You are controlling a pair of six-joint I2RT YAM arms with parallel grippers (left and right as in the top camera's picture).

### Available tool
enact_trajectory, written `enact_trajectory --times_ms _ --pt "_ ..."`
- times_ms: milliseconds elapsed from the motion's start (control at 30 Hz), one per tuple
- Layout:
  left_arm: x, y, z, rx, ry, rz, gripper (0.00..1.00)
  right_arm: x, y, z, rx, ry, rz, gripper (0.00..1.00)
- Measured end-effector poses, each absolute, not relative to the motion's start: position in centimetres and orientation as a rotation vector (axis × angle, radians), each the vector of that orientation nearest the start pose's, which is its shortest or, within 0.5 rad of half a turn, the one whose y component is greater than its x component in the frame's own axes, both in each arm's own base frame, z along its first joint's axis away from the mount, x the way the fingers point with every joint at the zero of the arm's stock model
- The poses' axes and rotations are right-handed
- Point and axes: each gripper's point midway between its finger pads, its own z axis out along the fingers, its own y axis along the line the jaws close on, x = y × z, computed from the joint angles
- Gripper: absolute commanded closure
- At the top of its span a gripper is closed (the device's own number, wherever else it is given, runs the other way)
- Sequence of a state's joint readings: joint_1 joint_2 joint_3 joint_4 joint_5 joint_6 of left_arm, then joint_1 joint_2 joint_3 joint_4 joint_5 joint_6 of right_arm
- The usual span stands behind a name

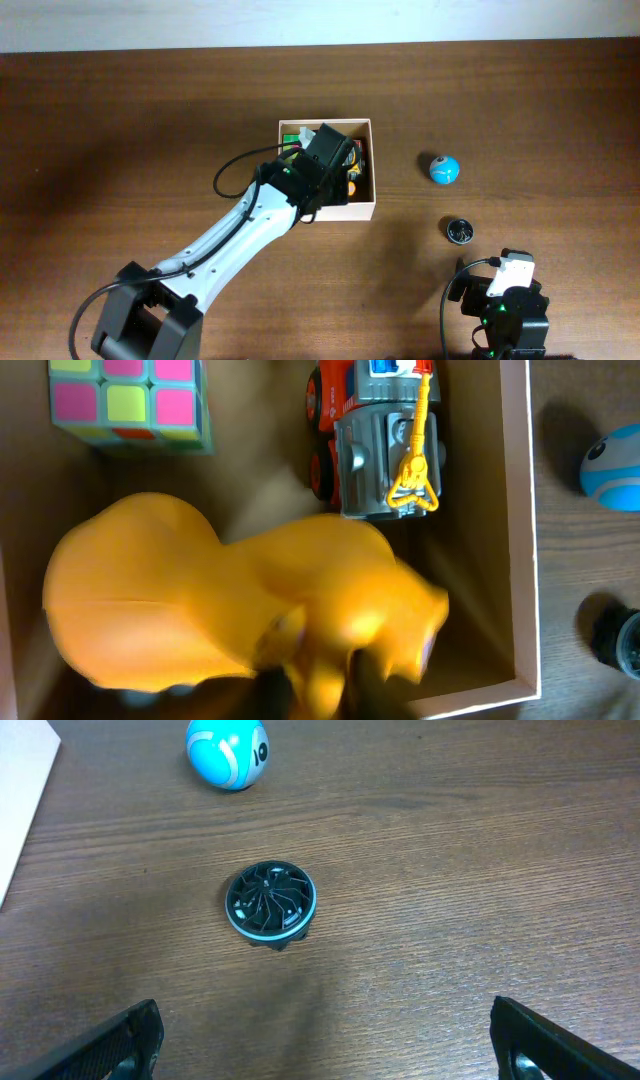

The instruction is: Pack container

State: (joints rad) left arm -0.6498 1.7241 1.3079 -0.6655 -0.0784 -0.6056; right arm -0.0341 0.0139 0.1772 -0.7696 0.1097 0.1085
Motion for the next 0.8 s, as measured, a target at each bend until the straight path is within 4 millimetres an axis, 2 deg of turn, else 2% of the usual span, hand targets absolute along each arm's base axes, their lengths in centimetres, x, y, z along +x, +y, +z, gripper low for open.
enact_trajectory --times_ms 233,333,467,533,567,600,700,800 --pt "34.7 -24.7 11.6 0.091 2.678 -0.296 0.43 18.8 -2.5 7.7 0.218 2.163 -0.077 0.01" --pt "34.9 -24.9 12.9 0.132 2.675 -0.287 0.44 18.8 -2.5 7.7 0.217 2.164 -0.077 0.01" --pt "36.1 -25.7 17.4 0.205 2.616 -0.302 0.38 18.8 -2.5 7.7 0.217 2.163 -0.076 0.01" --pt "36.3 -25.6 19.8 0.238 2.595 -0.299 0.33 18.8 -2.5 7.7 0.217 2.164 -0.077 0.01" --pt "36.5 -25.2 21.7 0.244 2.582 -0.295 0.3 18.9 -2.5 7.7 0.217 2.163 -0.077 0.01" --pt "36.6 -25.0 22.2 0.246 2.577 -0.29 0.28 18.8 -2.5 7.7 0.218 2.163 -0.077 0.01" --pt "36.8 -22.3 24.5 0.214 2.589 -0.215 0.23 18.8 -2.5 7.7 0.217 2.163 -0.076 0.01" --pt "37.9 -18.0 26.2 0.122 2.593 -0.109 0.21 18.8 -2.5 7.7 0.217 2.163 -0.076 0.01"
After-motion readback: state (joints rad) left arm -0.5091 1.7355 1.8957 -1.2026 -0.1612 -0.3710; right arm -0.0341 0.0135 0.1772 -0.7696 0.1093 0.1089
